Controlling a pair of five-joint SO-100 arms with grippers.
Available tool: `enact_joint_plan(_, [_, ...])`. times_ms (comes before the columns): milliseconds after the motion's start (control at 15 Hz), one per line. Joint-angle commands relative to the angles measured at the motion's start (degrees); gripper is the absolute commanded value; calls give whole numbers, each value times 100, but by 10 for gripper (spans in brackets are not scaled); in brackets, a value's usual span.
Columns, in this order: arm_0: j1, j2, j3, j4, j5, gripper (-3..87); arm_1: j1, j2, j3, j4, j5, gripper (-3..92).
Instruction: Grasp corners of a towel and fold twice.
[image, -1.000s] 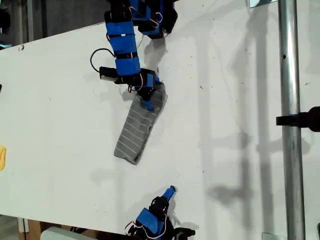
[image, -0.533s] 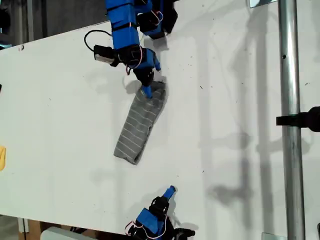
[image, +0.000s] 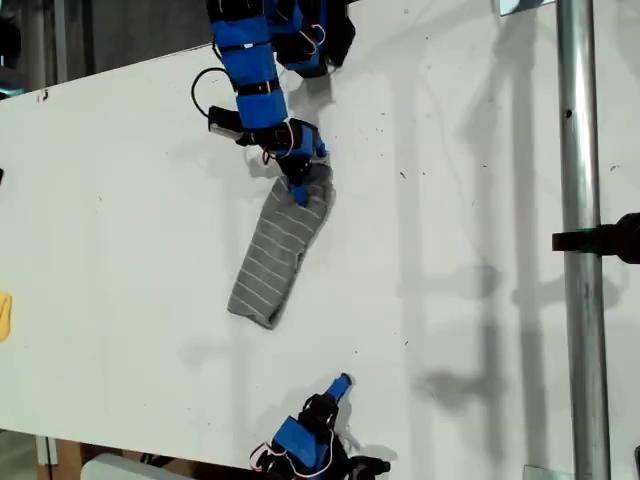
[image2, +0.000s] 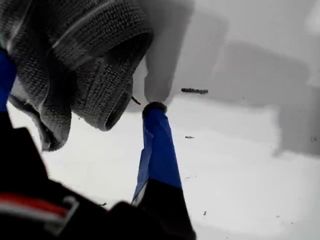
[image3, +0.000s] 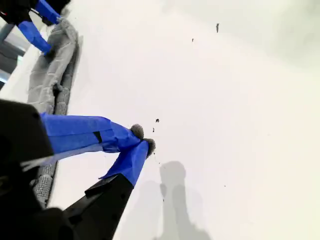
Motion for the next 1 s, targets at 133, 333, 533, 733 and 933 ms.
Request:
enact_joint_plan(133, [158, 44, -114, 62, -26, -26, 229, -158, -88, -677, -211, 432])
enact_joint_plan(333, [229, 44, -123, 62, -35, -26, 510, -237, -97, -1107, -483, 397])
enact_joint_plan(533, [255, 44, -114, 70, -18, -26, 1055, -290, -141, -1389, -1187, 366])
enact_joint_plan(733, [246, 44, -105, 70, 18, -26, 1626, -782, -677, -1371, -2118, 294])
enact_joint_plan(933, [220, 44, -105, 53, 62, -26, 1872, -1846, -1960, -844, -2470, 17])
